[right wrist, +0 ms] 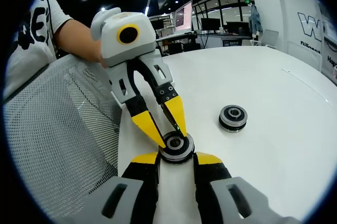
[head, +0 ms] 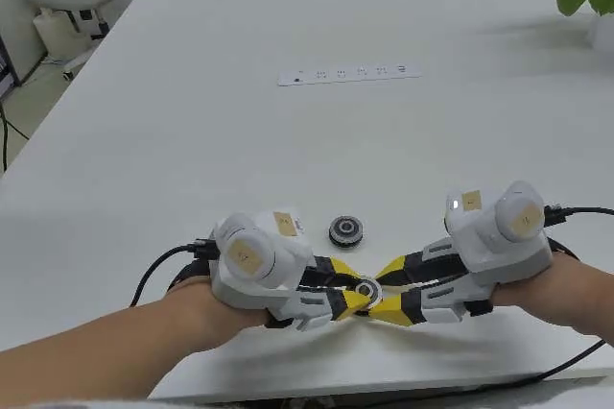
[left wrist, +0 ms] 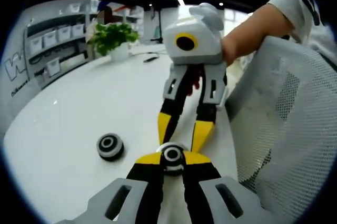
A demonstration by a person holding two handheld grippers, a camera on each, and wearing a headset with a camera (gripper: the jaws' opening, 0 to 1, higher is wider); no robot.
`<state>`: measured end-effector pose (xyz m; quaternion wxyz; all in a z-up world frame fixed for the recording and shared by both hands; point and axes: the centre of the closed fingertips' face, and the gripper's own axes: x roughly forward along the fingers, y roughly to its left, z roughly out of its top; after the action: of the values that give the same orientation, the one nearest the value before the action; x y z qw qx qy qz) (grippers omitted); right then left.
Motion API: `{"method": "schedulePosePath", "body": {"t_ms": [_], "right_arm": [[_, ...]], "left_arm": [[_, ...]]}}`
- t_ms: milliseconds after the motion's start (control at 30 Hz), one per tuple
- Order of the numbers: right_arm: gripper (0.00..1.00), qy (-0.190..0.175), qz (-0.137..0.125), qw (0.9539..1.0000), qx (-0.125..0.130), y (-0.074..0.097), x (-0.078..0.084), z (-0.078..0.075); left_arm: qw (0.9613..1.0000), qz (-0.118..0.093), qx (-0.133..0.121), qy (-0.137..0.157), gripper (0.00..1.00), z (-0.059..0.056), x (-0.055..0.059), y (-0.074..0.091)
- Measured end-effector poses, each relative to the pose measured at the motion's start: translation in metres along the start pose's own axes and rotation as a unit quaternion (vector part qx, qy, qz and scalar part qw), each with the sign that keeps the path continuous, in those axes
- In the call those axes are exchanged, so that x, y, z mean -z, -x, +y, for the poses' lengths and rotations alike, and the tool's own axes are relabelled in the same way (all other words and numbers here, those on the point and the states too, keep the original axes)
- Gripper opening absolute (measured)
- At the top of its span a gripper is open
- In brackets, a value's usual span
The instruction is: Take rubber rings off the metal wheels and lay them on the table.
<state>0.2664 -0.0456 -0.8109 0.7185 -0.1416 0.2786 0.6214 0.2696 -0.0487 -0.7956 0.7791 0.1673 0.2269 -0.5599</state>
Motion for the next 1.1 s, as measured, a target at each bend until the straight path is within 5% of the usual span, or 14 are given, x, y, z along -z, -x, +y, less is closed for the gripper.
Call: {"method": "schedulePosePath", "body": {"t_ms": [1100], "right_arm": [[0.02, -0.008, 0.022, 0.9997, 0.012, 0.0061, 0.0063, -0.0030]], "left_arm": [[1.0000, 0.000, -0.005, -0.004, 0.13, 0.0009, 0.0006, 0.0007]]}}
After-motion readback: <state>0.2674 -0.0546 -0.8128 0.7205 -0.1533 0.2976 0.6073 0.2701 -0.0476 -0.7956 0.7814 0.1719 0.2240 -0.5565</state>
